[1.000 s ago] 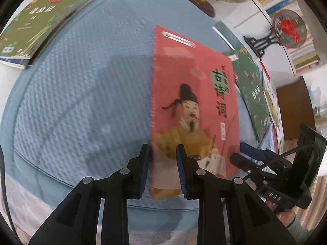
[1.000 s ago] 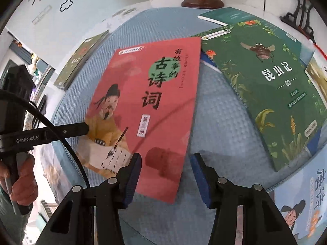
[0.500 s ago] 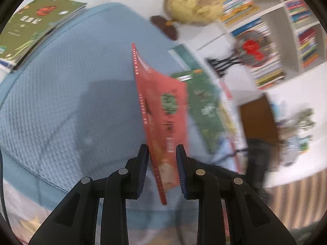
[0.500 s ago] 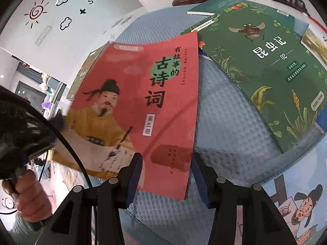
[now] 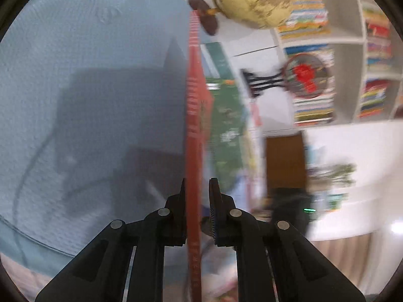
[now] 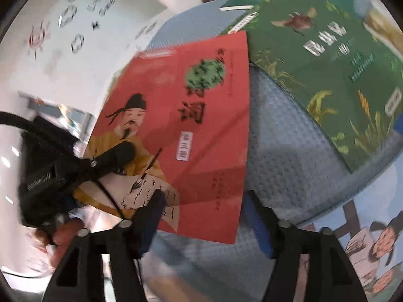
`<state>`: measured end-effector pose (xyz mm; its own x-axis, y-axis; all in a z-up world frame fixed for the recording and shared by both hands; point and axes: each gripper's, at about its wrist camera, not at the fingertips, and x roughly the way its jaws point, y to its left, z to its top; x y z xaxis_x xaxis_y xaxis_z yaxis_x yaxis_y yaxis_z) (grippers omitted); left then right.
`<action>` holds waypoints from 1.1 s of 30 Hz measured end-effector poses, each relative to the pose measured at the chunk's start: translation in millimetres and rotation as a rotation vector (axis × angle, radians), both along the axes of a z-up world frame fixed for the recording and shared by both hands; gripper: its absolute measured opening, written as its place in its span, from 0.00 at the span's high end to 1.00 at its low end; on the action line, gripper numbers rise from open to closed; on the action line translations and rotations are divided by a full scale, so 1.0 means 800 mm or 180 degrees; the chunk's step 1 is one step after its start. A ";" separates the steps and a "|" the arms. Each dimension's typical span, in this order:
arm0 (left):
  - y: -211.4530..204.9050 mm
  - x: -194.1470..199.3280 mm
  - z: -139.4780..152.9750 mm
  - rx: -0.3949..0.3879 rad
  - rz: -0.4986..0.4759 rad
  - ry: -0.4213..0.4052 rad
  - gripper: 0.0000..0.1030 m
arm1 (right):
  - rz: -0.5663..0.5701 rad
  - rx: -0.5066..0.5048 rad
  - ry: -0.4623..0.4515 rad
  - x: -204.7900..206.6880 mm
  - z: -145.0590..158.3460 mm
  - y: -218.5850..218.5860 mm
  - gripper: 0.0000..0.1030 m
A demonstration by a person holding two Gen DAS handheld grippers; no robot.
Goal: Organize books
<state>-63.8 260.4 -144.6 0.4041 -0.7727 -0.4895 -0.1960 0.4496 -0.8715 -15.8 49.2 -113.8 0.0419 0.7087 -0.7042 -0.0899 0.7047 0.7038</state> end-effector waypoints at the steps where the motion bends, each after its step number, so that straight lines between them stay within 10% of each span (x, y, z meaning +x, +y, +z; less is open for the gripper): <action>1: 0.002 0.001 0.002 -0.0084 -0.0004 -0.0005 0.90 | -0.0076 0.0115 0.0064 0.002 -0.004 -0.007 0.20; 7: 0.004 0.011 -0.017 -0.0314 -0.0033 0.0197 0.90 | -0.0412 0.0832 0.0370 0.010 -0.032 -0.017 0.21; 11: 0.010 0.011 -0.035 -0.0432 -0.0024 0.0366 0.91 | -0.0462 0.0867 0.0302 0.009 -0.029 -0.002 0.50; 23: -0.009 0.029 0.023 0.1544 -0.0848 -0.0110 0.89 | 0.0071 -0.0740 -0.0857 -0.030 0.049 0.104 0.60; 33: 0.069 0.040 0.071 0.1692 -0.1009 -0.0545 0.88 | -0.0015 -0.1011 -0.1412 -0.026 0.116 0.184 0.60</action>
